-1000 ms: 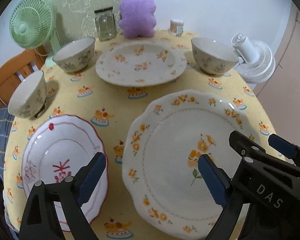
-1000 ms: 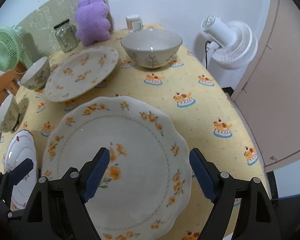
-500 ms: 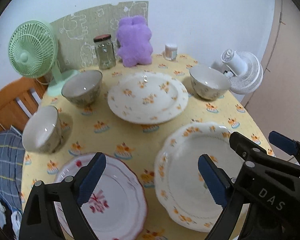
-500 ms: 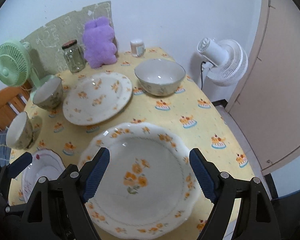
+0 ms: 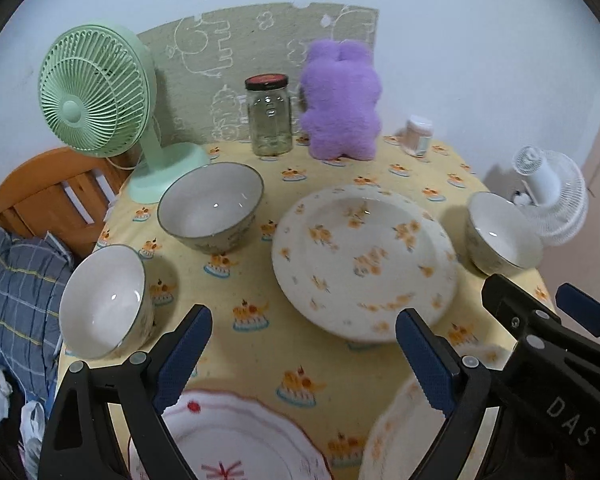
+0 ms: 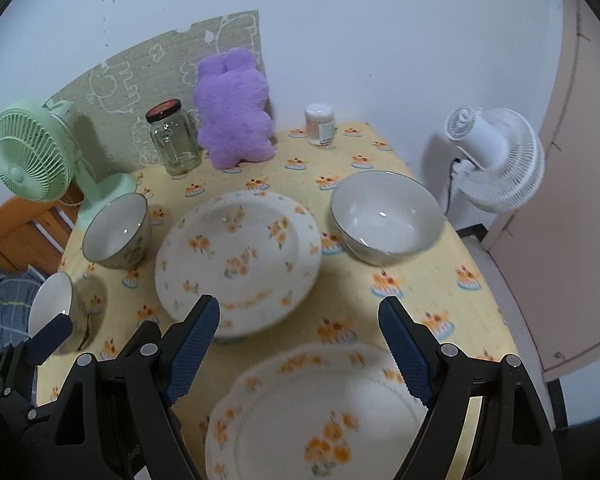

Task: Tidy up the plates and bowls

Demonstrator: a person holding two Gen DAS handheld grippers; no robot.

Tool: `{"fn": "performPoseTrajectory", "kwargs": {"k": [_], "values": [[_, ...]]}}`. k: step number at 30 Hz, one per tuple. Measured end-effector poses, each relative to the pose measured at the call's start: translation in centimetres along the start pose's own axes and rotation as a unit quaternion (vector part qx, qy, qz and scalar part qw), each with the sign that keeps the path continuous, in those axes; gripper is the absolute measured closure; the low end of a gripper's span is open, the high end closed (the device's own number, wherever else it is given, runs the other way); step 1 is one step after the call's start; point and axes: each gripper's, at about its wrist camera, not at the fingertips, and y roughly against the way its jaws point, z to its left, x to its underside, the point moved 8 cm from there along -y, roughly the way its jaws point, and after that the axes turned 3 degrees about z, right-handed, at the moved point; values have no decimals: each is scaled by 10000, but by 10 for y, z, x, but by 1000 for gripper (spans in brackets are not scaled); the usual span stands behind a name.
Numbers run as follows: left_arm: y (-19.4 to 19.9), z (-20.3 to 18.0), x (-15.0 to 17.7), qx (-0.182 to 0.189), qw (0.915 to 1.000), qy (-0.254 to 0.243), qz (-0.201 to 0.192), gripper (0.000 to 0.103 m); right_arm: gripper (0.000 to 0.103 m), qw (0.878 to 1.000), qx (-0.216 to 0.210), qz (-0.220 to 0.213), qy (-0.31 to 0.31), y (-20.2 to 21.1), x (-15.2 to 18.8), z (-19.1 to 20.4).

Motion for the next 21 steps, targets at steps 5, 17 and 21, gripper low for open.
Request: {"fn": "performPoseTrajectory", "kwargs": {"k": [5,17,21], "values": [[-43,-1,-6,-114,9994,81,307,11,19,9997,-37,243,-88,-44,-8,3],[-116,-8,-19,-222,9970,91,741,17,28,9972,-9,736,-133,-125,-21,-6],[-130,-9,-16,-153,9957,125,909,22,32,9961,-12,884,-80,-142,-20,-3]]}}
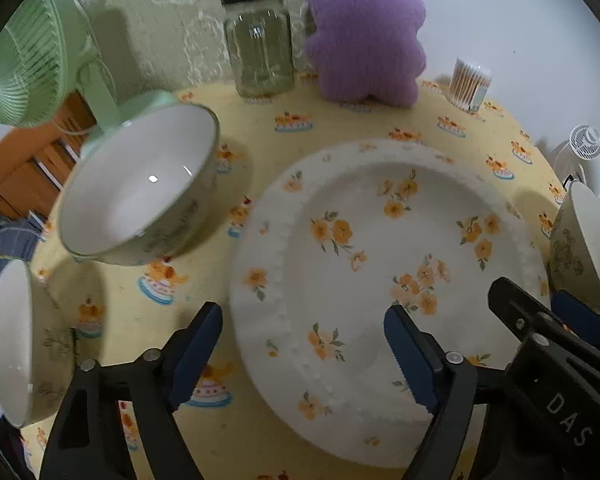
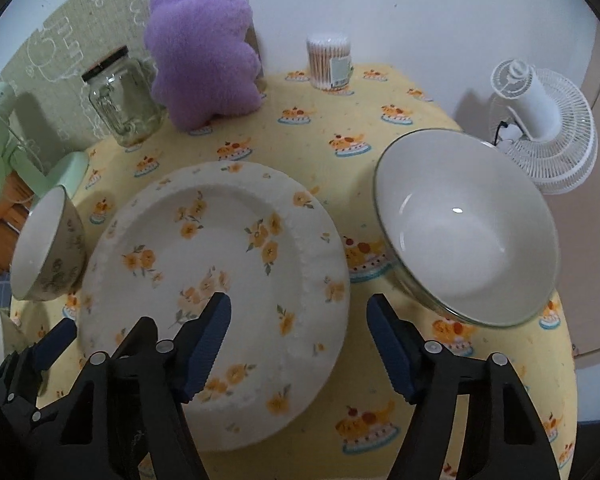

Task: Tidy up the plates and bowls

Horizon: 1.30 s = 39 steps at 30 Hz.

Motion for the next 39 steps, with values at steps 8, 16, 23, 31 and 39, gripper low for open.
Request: {"fn": "performPoseTrajectory", "kwargs": {"k": [8,16,23,31,39], "values": [[-8,-1,-3,27,10000,-51,78,25,37,9999,52,153,8,-15,-2,2],[-4,1,-2,11,9999,-132,111,33,45,9994,229,248,104,-14,0,1],[4,8,15,-30,9994,-144,315,33,45,9988,213,430,132,-5,18,7],[4,13,18,40,9987,-308,406,34,45,9980,223,508,293,-7,24,12],[-6,14,-1,-5,9994,-145,326,33,42,9984,151,467,297,-22,7,12]]}}
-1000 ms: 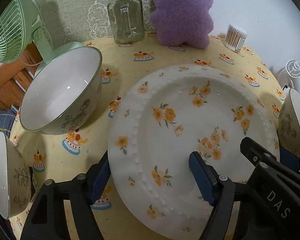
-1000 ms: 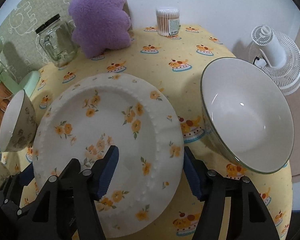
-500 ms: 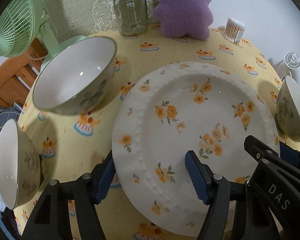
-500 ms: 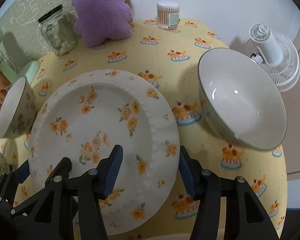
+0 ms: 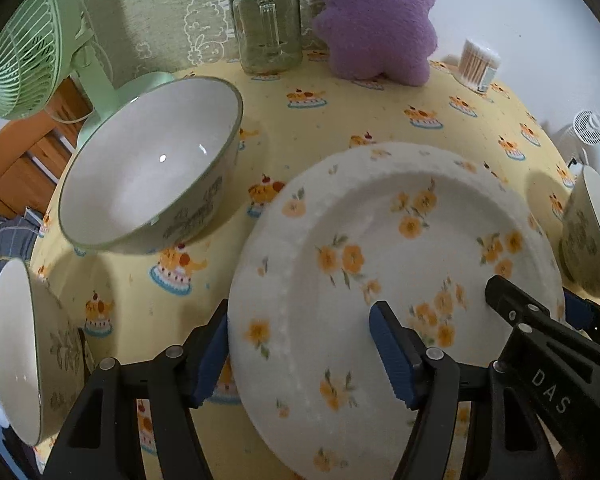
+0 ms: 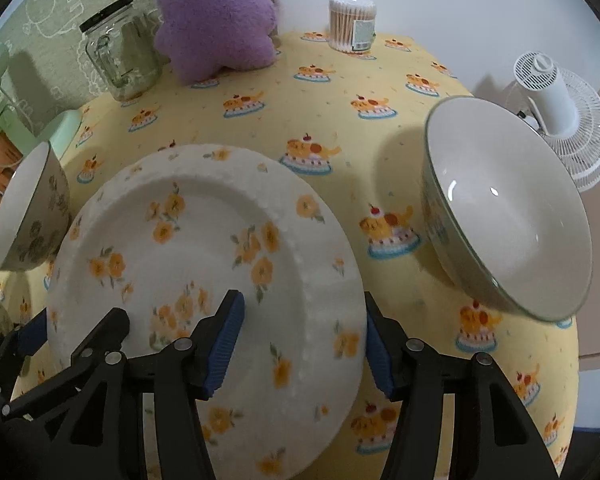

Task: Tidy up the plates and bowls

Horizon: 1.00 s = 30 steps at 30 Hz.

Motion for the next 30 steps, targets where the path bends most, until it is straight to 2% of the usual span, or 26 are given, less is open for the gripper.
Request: {"fn": "performPoseTrajectory", "kwargs": {"k": [6,14,21,30], "values": [[-3,0,-9,5,10000,11,6,35,39,10000,-30,-5,61,-5,-14,2],[8,0,-7,17,9999,-167,-28,35,39,9999,-47,9,100,-1,-14,1],[35,0,-5,-2,9993,-310,-231,35,39,9999,-13,-115,124,23,-11,3],[66,4,9,116,9987,-377,-331,36,39,9998,22,-199,56,62,11,7]]}}
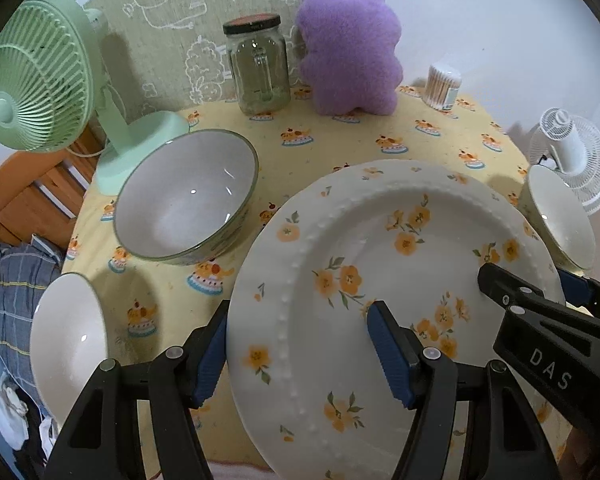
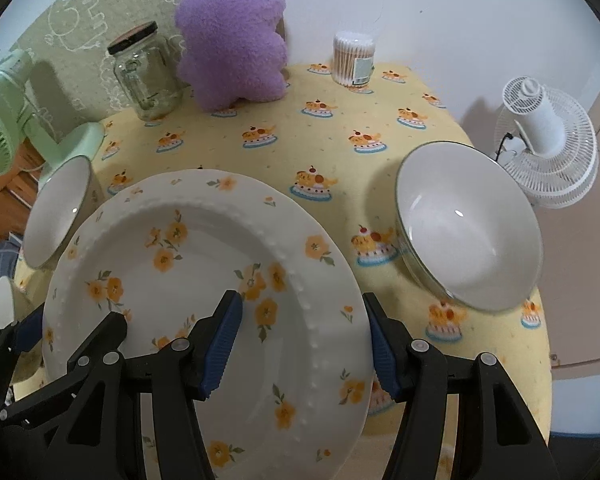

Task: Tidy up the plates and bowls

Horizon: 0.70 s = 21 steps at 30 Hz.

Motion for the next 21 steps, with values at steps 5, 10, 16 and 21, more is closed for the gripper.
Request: {"fn": "performPoseTrajectory", "kwargs": {"k": [5,10,16,21], "values": [[20,0,13,96,9999,-102,-64,36,39,9999,58,-77,-80,24,16,1],[40,-1,30,180,9995,-232,-149,35,39,9996,155,-174,-172,49,37,-2],[60,-7,56,388,9981,-443,-178,35,39,9984,330,-229,-394,75,74,-11],[73,-20,77,527,9962,-676,-164,36,39,9965,473,-248,-650,90,105,-23]]}}
